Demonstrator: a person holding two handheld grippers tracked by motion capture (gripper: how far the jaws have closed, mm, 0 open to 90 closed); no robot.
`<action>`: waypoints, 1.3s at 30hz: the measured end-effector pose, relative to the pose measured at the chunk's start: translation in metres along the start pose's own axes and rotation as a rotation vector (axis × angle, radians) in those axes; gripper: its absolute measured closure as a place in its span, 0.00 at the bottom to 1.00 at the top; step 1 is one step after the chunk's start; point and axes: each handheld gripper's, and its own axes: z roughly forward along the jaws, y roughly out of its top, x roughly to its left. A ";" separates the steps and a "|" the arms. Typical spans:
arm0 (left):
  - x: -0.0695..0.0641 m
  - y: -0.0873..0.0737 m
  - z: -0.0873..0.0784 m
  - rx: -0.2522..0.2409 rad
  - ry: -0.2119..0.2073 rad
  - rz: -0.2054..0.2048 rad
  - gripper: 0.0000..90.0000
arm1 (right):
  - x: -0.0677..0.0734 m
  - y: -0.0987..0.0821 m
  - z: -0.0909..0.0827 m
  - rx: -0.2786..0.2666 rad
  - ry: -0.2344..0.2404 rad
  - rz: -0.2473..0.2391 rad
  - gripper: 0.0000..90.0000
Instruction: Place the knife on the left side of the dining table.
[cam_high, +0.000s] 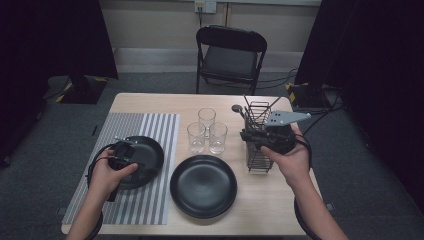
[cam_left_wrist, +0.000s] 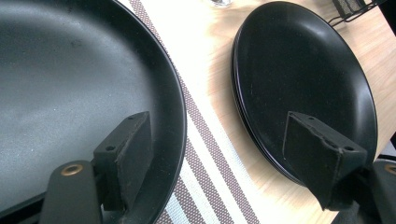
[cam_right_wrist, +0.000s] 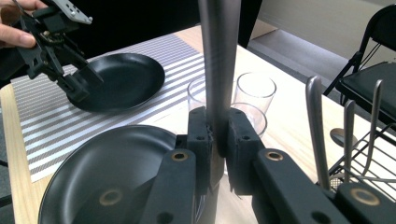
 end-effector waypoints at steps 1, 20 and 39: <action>0.000 0.000 0.000 0.000 0.001 0.000 0.27 | 0.000 -0.001 0.000 0.002 -0.001 -0.001 0.91; -0.007 0.003 0.003 0.023 -0.008 0.024 0.25 | 0.007 -0.025 0.008 0.020 -0.007 0.007 0.91; -0.028 0.018 -0.008 0.007 -0.061 0.015 0.38 | 0.014 -0.031 0.015 0.025 -0.015 -0.004 0.91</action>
